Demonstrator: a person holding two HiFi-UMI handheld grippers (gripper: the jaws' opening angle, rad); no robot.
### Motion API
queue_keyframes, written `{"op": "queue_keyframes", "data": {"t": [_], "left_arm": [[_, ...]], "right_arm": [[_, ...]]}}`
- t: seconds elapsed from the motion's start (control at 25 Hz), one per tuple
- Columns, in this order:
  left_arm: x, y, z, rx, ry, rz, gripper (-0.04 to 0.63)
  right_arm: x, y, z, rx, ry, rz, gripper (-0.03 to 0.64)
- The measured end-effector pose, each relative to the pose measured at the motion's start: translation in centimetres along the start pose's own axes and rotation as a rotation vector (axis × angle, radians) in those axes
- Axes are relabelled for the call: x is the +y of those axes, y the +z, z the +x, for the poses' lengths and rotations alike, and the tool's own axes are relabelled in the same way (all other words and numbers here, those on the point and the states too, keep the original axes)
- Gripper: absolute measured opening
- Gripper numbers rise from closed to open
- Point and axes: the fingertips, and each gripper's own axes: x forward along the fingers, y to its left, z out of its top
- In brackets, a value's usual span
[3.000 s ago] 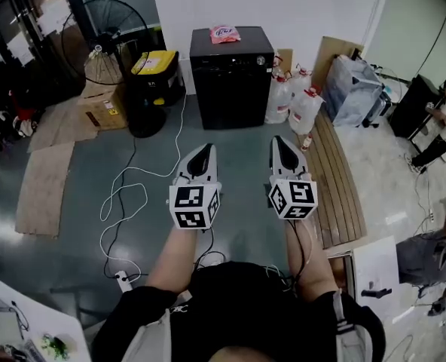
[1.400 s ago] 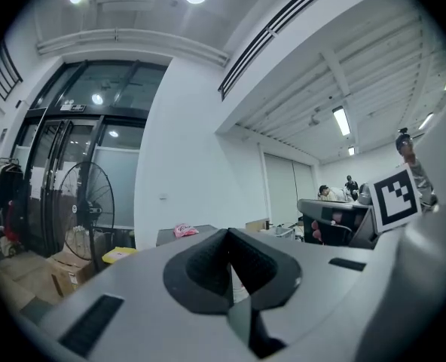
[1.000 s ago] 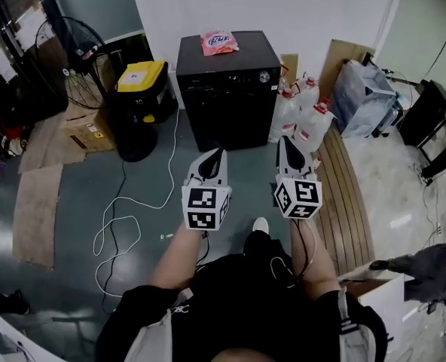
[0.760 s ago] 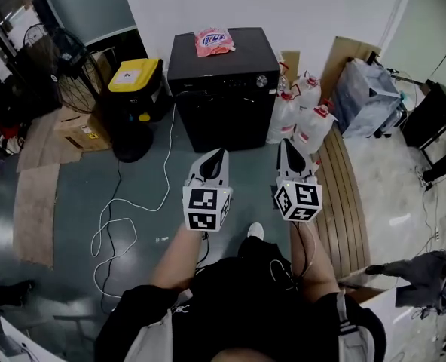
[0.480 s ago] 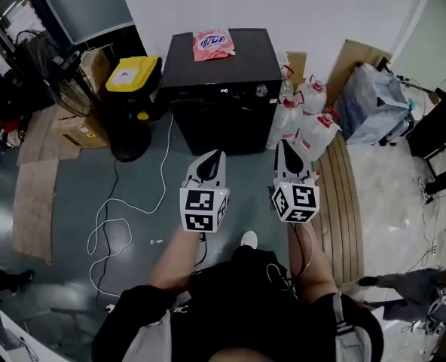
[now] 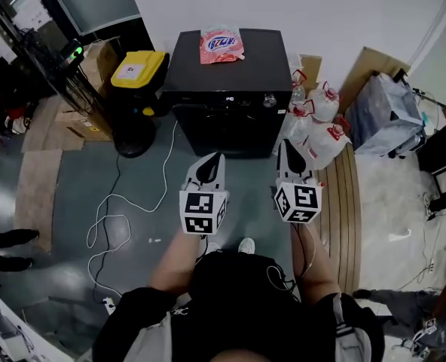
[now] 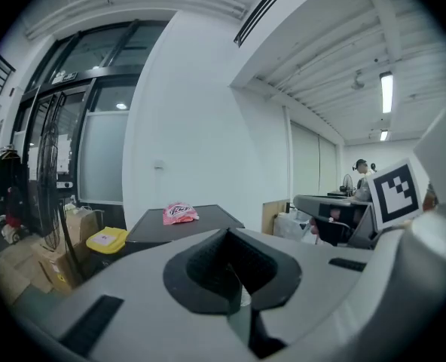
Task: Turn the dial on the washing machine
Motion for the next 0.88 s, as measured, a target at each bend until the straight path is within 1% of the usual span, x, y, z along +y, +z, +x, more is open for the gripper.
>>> {"op": "queue_keyframes", "data": {"t": [0.16,0.24,0.28,0.32,0.36,0.48,0.52,0.64,0.68,0.72,0.8,0.88], "left_arm": [[0.9,0.7,1.7,-0.007,-0.006,-0.01,0.011],[1.4,0.8,2.4,-0.003,-0.012,-0.011,0.011],[1.5,0.8,2.8,-0.002,-0.014,-0.014,0.011],[1.7,0.9,3.1,-0.002,-0.015,-0.017,0.011],[1.9,0.9,3.4,-0.003,-0.015,-0.021,0.011],[2.6,0.5,4.3,0.008,-0.011,-0.033,0.011],[2.8,0.2,4.6,0.015,-0.007,-0.037,0.011],[3.4,-0.6,5.8,0.032,0.004,-0.05,0.011],[3.5,-0.8,6.1,0.036,0.007,-0.053,0.011],[3.6,-0.9,6.5,0.039,0.009,-0.056,0.011],[4.0,-1.3,7.1,0.043,0.017,-0.061,0.011],[4.5,-1.8,8.0,0.047,0.028,-0.06,0.011]], "right_arm": [[-0.2,0.6,2.0,-0.01,0.009,-0.075,0.0],[0.0,1.0,3.0,-0.025,0.022,-0.144,0.002],[0.2,1.0,3.6,-0.029,0.038,-0.194,0.022],[0.4,1.0,4.3,-0.028,0.055,-0.251,0.083],[0.4,0.8,5.1,-0.021,0.07,-0.313,0.104],[0.3,-0.4,7.4,0.02,0.107,-0.495,0.137],[0.0,-1.0,8.1,0.038,0.113,-0.55,0.155],[-1.0,-3.1,10.1,0.072,0.111,-0.725,0.177],[-1.3,-3.9,10.8,0.08,0.119,-0.783,0.197],[-1.4,-4.9,11.4,0.094,0.131,-0.835,0.199],[-1.8,-7.1,12.8,0.127,0.158,-0.923,0.2],[-2.4,-9.1,14.4,0.156,0.177,-0.988,0.216]]}}
